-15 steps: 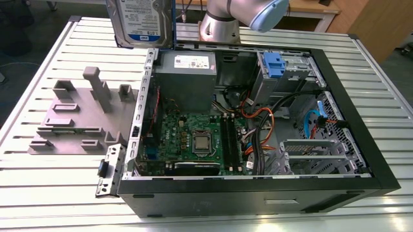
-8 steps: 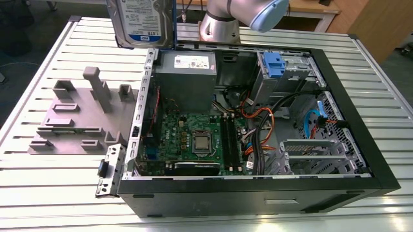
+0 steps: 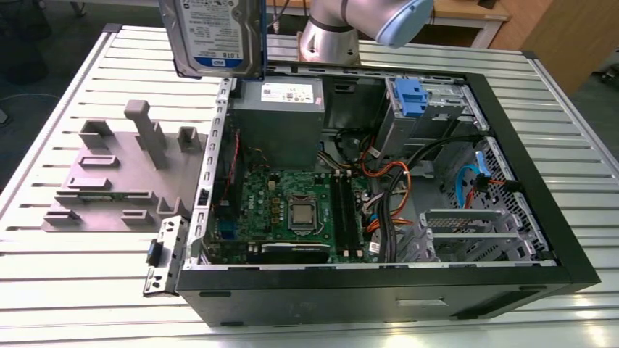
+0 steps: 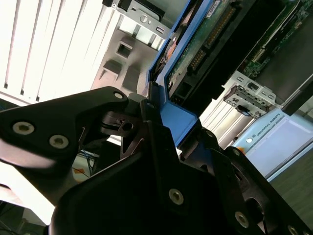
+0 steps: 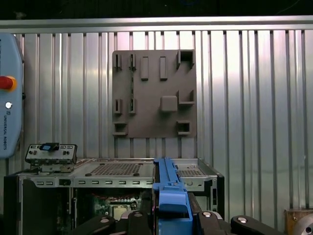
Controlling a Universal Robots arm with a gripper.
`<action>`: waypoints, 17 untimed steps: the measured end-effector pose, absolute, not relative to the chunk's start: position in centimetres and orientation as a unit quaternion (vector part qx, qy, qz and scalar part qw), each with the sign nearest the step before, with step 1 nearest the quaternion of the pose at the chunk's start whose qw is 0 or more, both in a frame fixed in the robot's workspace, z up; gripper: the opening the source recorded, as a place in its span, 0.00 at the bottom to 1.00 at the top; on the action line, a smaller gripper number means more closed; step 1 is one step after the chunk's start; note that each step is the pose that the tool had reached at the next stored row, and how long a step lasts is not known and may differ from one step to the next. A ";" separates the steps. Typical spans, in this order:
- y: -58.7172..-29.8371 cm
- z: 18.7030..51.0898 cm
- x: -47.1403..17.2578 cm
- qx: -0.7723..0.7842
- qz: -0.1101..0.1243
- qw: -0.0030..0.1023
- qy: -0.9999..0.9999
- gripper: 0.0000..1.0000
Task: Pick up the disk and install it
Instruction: 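Pick up the disk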
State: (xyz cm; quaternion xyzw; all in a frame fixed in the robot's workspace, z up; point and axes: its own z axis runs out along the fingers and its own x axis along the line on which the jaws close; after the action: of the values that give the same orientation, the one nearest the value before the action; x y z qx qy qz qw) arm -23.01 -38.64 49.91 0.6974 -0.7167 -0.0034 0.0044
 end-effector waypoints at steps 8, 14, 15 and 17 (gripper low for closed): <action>-38.8 49.9 -20.5 0.697 -0.003 0.004 -0.717 0.36; -38.8 49.9 -18.9 0.697 -0.003 0.004 -0.717 0.36; -38.8 49.9 -18.8 0.697 -0.003 0.004 -0.717 0.36; -38.8 49.9 -18.7 0.697 -0.003 0.004 -0.717 0.36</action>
State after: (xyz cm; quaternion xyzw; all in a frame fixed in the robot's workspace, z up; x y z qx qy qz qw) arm -18.72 -38.79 49.90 0.6974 -0.7167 -0.0035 0.0044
